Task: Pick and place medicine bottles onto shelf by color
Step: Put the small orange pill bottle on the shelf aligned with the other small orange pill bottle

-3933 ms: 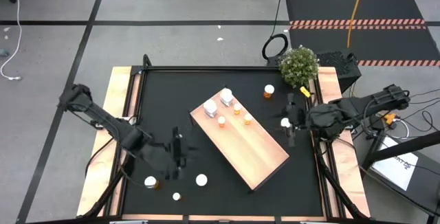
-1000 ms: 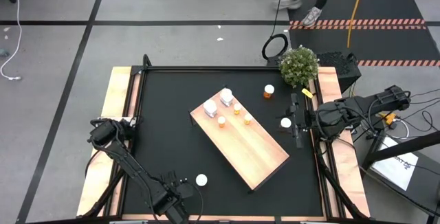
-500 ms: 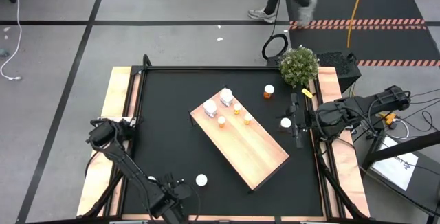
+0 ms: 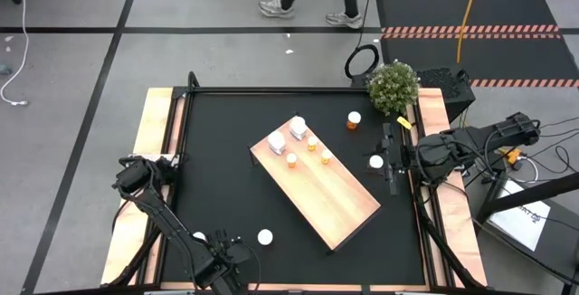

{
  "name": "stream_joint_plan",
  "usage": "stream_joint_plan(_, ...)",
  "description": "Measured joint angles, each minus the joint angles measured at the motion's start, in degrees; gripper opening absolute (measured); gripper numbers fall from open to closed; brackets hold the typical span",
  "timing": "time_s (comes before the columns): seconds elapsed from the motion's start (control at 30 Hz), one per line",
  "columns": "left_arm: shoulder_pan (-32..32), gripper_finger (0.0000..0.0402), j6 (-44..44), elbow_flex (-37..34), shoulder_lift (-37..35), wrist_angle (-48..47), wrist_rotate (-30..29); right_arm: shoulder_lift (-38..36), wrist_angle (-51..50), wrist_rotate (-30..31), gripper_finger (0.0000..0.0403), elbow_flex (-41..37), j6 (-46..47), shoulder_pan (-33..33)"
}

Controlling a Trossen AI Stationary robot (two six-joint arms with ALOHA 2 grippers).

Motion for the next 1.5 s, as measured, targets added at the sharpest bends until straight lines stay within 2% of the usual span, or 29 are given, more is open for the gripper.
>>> stream_joint_plan(0.2,-0.1,0.0153,0.23,0.0,0.0,0.02,-0.08,0.0,0.01,0.0,0.016,0.0,0.0,0.0)
stream_joint_plan(0.63,-0.19,0.0151,0.41,-2.03,0.0,0.56,-0.57,0.02,0.03,0.0,0.016,0.0,0.0,0.0)
stream_joint_plan(0.9,-0.19,0.0119,0.67,-2.03,0.0,1.98,-0.9,0.02,0.05,0.0,0.016,0.0,0.0,0.02)
stream_joint_plan(1.03,0.05,0.0123,1.41,-1.89,0.0,3.29,-0.88,0.02,0.05,0.0,0.016,0.0,0.0,0.02)
stream_joint_plan(1.23,1.81,0.0131,6.06,-0.06,0.0,2.5,-0.71,0.02,0.05,0.0,0.016,0.0,0.0,0.02)
stream_joint_plan(1.5,8.02,0.0116,20.78,7.62,-0.09,-3.5,2.55,0.02,0.03,0.0,0.016,0.0,-0.01,0.04)
